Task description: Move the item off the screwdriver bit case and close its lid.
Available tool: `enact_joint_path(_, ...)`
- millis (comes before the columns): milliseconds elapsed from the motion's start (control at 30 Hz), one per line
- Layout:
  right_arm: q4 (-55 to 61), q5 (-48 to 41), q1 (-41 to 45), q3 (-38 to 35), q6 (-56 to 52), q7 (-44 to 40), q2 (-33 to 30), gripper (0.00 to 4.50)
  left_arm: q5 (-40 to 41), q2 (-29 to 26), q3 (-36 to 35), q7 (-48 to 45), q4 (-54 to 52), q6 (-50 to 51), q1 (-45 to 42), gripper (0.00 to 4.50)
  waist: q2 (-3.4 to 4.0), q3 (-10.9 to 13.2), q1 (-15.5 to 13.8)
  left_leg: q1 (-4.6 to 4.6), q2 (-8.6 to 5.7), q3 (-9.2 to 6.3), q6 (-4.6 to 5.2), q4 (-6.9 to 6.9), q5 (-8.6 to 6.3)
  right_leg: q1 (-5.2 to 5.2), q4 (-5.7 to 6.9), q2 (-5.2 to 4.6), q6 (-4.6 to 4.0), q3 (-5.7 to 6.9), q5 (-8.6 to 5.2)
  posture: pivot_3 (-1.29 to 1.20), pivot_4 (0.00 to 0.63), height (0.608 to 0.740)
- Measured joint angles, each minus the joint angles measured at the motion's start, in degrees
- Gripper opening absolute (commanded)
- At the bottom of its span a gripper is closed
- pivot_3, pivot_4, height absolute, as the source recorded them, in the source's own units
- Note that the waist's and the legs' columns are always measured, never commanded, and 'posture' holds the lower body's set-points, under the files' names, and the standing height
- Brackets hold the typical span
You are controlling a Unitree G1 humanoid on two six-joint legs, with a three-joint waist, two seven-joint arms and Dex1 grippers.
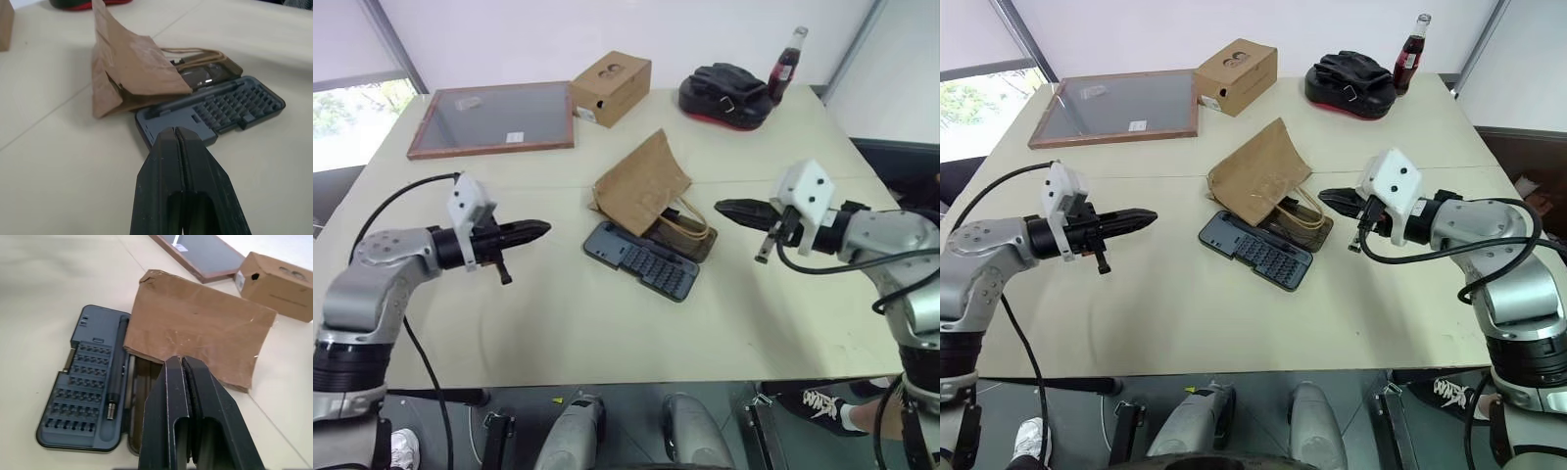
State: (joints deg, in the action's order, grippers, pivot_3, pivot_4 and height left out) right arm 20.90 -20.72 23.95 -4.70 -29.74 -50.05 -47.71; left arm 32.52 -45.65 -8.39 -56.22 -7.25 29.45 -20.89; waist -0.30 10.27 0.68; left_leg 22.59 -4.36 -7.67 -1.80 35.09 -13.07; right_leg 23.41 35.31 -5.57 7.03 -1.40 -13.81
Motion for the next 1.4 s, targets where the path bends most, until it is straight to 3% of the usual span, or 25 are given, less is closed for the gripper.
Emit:
enact_joint_path(967,0.3,-0.4,1.1,0.8,0.0,1.4,1.4,0.04,-0.8,3.6,-0.2,5.2,-0.2,-0.1,-1.7,0.0,-0.01,0.0,0.0,0.02,-0.01,0.02,-0.01,0.01,0.0,0.02,0.0,0.0,0.1,-0.01,0.06,0.0,0.15,0.74)
enact_joint_path(1067,0.2,-0.7,1.8,0.9,-0.4,1.4,1.7,0.89,-0.8,4.5,-0.2,6.1,-0.2,-0.2,-1.7,0.0,-0.01,0.0,0.0,0.03,-0.01,0.02,-0.01,0.02,0.0,0.01,0.0,0.0,0.1,-0.01,0.06,0.0,0.15,0.74)
enact_joint_path(1300,-5.9,5.3,7.8,8.6,1.0,7.6,10.5,4.47,-2.1,6.7,0.0,7.8,-0.1,-1.6,-1.9,0.0,-0.02,0.0,0.3,0.0,0.01,0.03,-0.03,0.01,0.02,0.06,0.08,0.03,0.08,-0.02,0.07,0.0,0.15,0.74)
enact_joint_path(1400,-9.5,9.0,10.6,11.1,1.5,11.5,14.7,4.47,-3.0,7.2,0.1,8.4,-0.1,-2.1,-1.8,0.0,-0.02,0.0,0.1,0.04,-0.02,0.03,-0.05,0.01,0.03,0.09,0.07,0.02,0.1,-0.03,0.08,0.0,0.15,0.74)
